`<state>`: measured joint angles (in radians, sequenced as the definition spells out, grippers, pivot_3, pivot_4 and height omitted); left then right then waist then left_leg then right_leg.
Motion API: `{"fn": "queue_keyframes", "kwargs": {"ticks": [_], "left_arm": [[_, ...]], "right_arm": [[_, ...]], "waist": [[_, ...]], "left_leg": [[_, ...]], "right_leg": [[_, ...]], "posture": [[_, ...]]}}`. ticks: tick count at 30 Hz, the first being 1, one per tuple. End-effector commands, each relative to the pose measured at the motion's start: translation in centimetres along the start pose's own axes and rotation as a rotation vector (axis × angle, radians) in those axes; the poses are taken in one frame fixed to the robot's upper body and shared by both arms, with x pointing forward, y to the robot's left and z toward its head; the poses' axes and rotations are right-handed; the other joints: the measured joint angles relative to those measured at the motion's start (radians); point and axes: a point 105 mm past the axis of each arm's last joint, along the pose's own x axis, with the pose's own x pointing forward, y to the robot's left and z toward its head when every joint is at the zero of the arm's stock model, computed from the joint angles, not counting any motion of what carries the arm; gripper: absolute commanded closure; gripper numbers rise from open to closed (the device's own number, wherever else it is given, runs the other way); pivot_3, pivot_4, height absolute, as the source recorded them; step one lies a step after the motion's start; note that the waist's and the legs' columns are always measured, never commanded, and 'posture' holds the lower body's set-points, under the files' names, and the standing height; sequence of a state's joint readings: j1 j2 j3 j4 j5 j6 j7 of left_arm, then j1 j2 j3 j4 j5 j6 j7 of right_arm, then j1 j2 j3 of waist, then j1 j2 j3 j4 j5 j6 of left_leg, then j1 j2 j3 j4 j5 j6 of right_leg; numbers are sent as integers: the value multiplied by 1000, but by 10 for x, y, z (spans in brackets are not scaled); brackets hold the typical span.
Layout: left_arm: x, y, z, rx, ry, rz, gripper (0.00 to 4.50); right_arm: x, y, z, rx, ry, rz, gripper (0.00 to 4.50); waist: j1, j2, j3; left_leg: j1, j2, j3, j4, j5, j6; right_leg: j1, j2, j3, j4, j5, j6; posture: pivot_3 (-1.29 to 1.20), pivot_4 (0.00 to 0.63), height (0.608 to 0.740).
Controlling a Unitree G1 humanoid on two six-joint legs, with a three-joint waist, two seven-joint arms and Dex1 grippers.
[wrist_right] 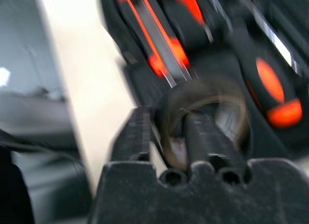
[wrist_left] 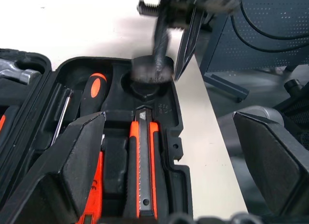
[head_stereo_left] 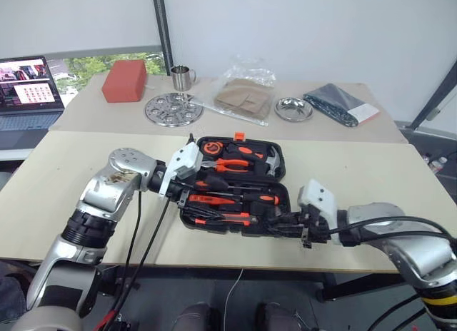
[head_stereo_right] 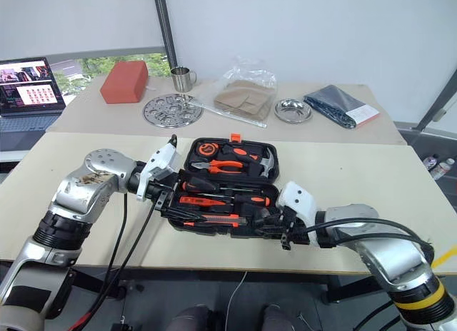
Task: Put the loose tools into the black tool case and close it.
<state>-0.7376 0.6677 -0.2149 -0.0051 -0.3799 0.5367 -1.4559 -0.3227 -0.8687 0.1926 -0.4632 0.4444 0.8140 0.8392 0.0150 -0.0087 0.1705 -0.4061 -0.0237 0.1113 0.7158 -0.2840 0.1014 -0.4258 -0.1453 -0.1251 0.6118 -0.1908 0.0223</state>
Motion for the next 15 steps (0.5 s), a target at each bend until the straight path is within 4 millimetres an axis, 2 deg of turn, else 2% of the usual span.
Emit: {"fn": "queue_keyframes", "kwargs": {"ticks": [1, 4, 8, 10, 15], "left_arm": [[-4, -2, 9, 37, -7, 14, 0], [-9, 0, 7, 21, 0, 50, 0], [-28, 6, -5, -38, 19, 155, 0], [-40, 5, -11, -65, 15, 199, 0], [-40, 5, -10, -64, 10, 216, 0]], "right_arm": [[-5, 3, 16, -48, -43, 27, 1823], [-13, 12, 23, -24, -77, 93, 1823], [-35, -5, 32, 63, -146, 31, 1823], [-43, -5, 29, 66, -146, 39, 1823], [-36, -9, 27, 30, -128, 10, 1823]], "waist": [[-3, 0, 0], [-3, 0, 0], [-3, 0, 0], [-3, 0, 0], [0, 0, 0]], "left_leg": [[0, 0, 0, 0, 0, 0], [1, 1, 0, -1, 1, 2], [1, 1, 0, -1, 4, 6], [1, 1, 0, -1, 1, 2], [1, 1, -1, -1, 0, 0]], "right_leg": [[0, 0, 0, 0, 0, 0], [0, 2, -1, 0, 0, 0], [0, 2, -1, 0, 0, 0], [0, 1, -1, 0, 0, 0], [1, 1, -1, 0, 0, 0]], "posture": [[0, 150, 734], [0, 150, 734], [0, 150, 734], [0, 150, 734], [0, 150, 734]]}}
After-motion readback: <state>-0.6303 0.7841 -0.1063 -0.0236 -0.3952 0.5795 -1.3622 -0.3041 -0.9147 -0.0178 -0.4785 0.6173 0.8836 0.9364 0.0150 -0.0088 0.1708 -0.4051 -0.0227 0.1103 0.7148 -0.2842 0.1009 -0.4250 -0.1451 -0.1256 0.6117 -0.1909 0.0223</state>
